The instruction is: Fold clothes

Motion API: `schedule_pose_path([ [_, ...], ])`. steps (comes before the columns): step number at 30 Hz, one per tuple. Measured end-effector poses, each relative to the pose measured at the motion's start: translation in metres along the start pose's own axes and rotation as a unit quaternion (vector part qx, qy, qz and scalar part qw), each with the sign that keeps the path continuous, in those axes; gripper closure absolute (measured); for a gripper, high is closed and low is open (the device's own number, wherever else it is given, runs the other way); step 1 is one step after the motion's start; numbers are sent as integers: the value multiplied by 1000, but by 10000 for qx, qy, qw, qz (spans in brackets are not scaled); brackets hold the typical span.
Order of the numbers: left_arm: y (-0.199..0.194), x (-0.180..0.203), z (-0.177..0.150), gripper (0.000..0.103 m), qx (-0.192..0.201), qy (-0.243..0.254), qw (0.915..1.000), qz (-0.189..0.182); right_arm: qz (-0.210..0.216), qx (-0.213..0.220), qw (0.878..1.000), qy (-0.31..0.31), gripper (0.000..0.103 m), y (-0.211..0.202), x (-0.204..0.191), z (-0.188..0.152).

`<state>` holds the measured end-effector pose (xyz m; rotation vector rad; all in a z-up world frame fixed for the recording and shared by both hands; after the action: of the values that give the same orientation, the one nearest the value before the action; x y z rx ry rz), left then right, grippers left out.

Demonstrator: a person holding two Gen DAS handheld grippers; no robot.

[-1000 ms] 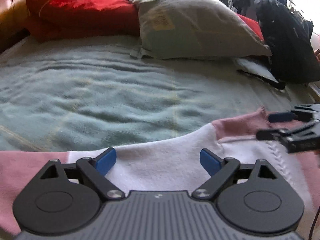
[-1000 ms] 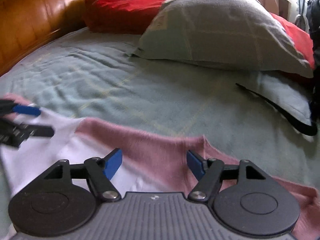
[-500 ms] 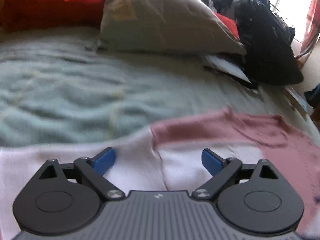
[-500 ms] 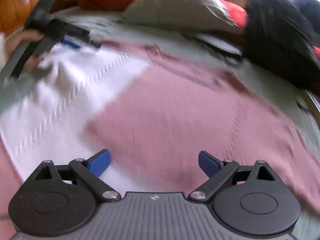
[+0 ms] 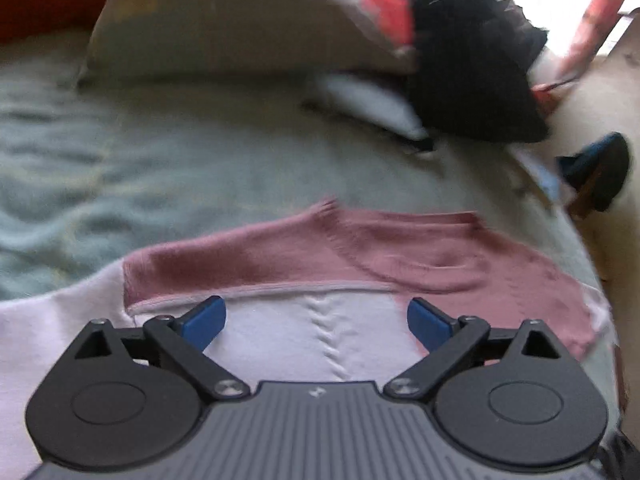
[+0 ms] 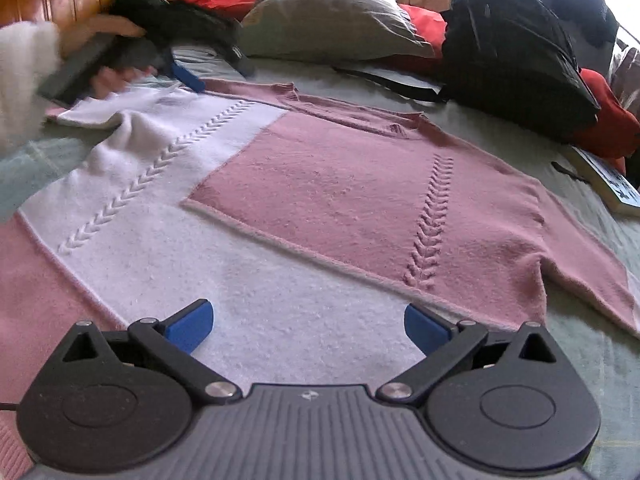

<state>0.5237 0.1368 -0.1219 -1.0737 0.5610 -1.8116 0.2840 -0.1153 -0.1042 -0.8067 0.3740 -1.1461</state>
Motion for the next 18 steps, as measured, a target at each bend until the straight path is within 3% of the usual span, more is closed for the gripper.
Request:
schedule_pose_path([
  [4,-6,-8,11,7,187,-490,9984,195,8,67,9996,270,0,-6,11,-7],
  [7,-43,17,2,7,272,-104,9990,349,91,158,9991,394,0,-12,14,-10],
  [10,-83,49,-36,5,281,316,9988,-234,180,254,9982,510,0,-19,17,-11],
  [13,-95,70,-75,4,97,574,9958,-713,302,327,9971,619,0,-26,18,-13],
  [18,-74,53,-112,4,373,330,9981,-356,399,436,9954,751,0,-41,14,-19],
])
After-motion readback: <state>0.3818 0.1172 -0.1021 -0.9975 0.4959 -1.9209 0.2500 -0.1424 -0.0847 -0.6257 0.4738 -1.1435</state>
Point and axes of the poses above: each gripper's, at about its wrist camera, not at the fingertips, and y roughly the way its jaws point, x to its right, z to its top, the point moved 5 cm from there along y, roughly the way its jaws point, and after that the axes turned 4 degrees about -z, right-handed, at the moved point
